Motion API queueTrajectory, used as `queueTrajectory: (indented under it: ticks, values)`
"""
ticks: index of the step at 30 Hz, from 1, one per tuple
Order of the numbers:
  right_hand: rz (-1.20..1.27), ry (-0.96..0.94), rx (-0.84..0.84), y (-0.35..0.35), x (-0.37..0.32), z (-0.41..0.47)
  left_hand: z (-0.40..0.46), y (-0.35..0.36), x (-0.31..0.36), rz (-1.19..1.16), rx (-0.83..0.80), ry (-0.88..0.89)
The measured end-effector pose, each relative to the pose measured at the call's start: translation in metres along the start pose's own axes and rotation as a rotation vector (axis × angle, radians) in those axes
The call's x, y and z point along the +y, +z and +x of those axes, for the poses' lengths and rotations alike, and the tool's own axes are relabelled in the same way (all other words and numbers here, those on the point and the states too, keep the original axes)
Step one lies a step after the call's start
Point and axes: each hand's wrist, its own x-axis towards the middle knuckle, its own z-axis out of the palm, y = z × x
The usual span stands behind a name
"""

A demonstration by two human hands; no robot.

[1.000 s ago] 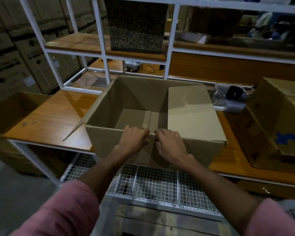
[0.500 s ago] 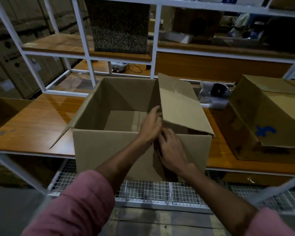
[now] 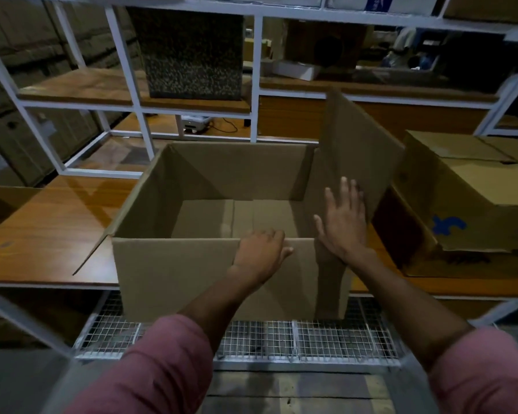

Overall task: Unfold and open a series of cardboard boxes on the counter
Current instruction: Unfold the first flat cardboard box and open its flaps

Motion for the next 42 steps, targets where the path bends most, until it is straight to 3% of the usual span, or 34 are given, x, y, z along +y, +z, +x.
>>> queueTrajectory:
  ticks: [4, 7, 9, 11, 17, 23, 31, 38, 42]
  values:
    - [0.002, 0.231, -0.268, 0.005, 0.022, 0.003, 0.001, -0.003, -0.004, 0.033, -0.019, -0.029]
    - [0.327, 0.378, -0.453, 0.006, 0.024, 0.0, -0.006, -0.005, -0.007, 0.044, -0.011, -0.038]
    - [0.554, 0.43, -0.442, 0.006, 0.021, -0.004, -0.008, -0.007, -0.008, 0.054, -0.006, -0.047]
    - [0.628, 0.434, -0.375, 0.007, 0.02, -0.009, -0.009, -0.008, -0.008, 0.046, 0.007, -0.049]
    - [0.649, 0.428, -0.267, 0.009, 0.026, -0.016, -0.016, -0.013, -0.027, -0.067, -0.03, 0.063]
    - [0.613, 0.382, -0.272, 0.009, 0.029, -0.016, -0.047, -0.014, -0.068, 0.027, 0.033, -0.101]
    - [0.541, 0.393, -0.201, 0.001, 0.062, -0.035, -0.025, -0.006, -0.03, -0.014, 0.056, -0.128]
    - [0.736, 0.256, -0.427, 0.002, 0.089, -0.053, -0.011, -0.007, -0.02, 0.024, 0.022, -0.129]
    - [0.664, 0.176, -0.402, 0.01, 0.093, -0.063, -0.013, -0.008, -0.017, 0.046, 0.0, -0.13]
